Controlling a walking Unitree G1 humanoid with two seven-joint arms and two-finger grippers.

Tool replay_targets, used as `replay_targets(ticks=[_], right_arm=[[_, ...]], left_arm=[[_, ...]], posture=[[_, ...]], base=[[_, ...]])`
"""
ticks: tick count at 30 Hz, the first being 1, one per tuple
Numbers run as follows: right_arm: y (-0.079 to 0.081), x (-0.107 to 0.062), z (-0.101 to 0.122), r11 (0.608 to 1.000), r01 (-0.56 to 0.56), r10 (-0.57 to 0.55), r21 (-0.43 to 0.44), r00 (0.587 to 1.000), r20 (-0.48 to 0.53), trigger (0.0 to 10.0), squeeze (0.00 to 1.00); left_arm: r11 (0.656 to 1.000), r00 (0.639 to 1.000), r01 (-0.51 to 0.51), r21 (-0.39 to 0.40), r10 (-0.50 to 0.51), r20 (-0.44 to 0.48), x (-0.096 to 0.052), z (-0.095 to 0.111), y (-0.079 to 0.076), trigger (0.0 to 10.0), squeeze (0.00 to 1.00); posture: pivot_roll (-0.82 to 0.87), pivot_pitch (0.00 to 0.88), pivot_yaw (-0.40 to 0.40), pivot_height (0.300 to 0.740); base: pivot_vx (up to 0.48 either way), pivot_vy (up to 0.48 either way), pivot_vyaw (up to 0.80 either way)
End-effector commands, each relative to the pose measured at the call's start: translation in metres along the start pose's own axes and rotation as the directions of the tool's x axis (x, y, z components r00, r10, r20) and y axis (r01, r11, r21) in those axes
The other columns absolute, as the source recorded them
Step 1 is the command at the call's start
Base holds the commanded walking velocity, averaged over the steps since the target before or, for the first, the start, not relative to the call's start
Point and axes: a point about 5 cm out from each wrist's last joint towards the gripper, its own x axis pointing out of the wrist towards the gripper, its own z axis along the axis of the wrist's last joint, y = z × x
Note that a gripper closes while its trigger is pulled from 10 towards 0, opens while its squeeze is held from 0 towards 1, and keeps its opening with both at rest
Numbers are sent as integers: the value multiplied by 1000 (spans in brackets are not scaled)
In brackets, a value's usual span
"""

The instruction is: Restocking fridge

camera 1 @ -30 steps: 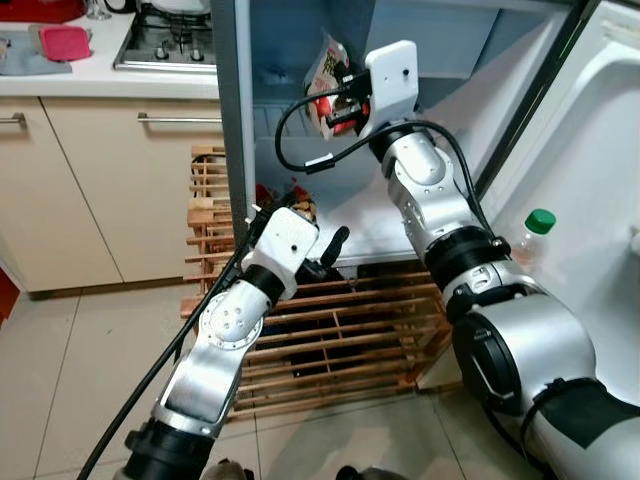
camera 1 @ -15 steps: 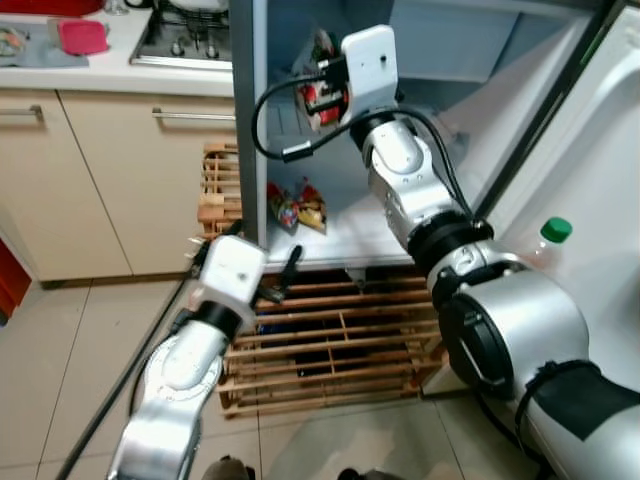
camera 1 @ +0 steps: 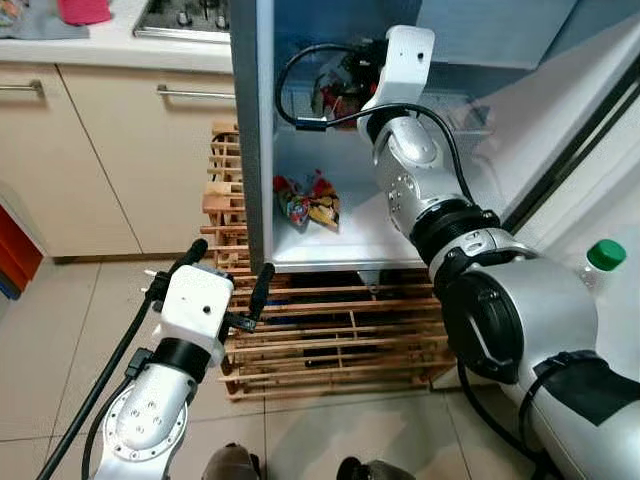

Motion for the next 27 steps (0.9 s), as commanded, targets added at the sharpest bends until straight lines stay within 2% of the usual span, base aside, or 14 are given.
replay_targets(ticks=[1, 2, 3, 4, 5, 6, 9, 15, 19, 27], right_arm=[[-4, 0, -3, 1000, 27, -27, 0, 999, -40, 0, 0], [-4, 0, -4, 1000, 30, -30, -3, 998, -47, 0, 220], [-4, 0, -5, 999, 38, -38, -5, 998, -51, 0, 1000], [-4, -1, -6, 999, 44, -44, -4, 998, -53, 0, 1000], [-5, -1, -6, 999, 51, -52, -11, 997, -57, 9098, 1000], [-4, -1, -6, 999, 48, -49, -5, 997, -56, 10000, 1000], [-2, 1, 1, 998, 53, -53, 21, 998, -22, 10000, 1000], [6, 5, 18, 999, 39, -39, 2, 998, 52, 10000, 1000], [14, 7, 24, 1000, 6, -6, -3, 997, 80, 10000, 1000], [13, 6, 28, 999, 5, -1, -32, 992, 123, 10000, 1000]], left_arm=[[1000, 1000, 9, 2, -9, 4, -6, 6, -6, 10000, 0], [1000, 1000, 8, 2, -8, 1, -9, 7, -7, 10000, 0], [1000, 1000, 5, 1, -5, -4, -11, 7, -8, 10000, 0], [1000, 1000, 2, -1, -2, -8, -13, 7, -8, 10000, 0], [1000, 1000, 0, 0, 0, -9, -14, 7, -8, 10000, 0], [1000, 1000, -7, 3, 7, -13, -16, 7, -8, 10000, 0], [1000, 1000, -19, 11, 19, -15, -17, 8, -7, 10000, 0], [999, 1000, -27, 25, 27, -8, -15, 9, -9, 10000, 0], [999, 1000, -20, 44, 19, 4, -6, 8, -9, 10000, 0], [998, 999, -8, 65, 5, 43, 12, 9, -7, 10000, 0]], posture=[[418, 171, -122, 740], [430, 182, -127, 740], [433, 187, -129, 740], [434, 189, -130, 740], [436, 193, -133, 740], [440, 198, -141, 740], [434, 203, -150, 740], [422, 203, -156, 740], [386, 185, -153, 740], [341, 128, -138, 740]], base=[[0, 0, 0], [0, 0, 0], [0, 0, 0], [0, 0, 0], [0, 0, 0], [0, 0, 0], [0, 0, 0], [0, 0, 0], [0, 0, 0], [0, 0, 0]])
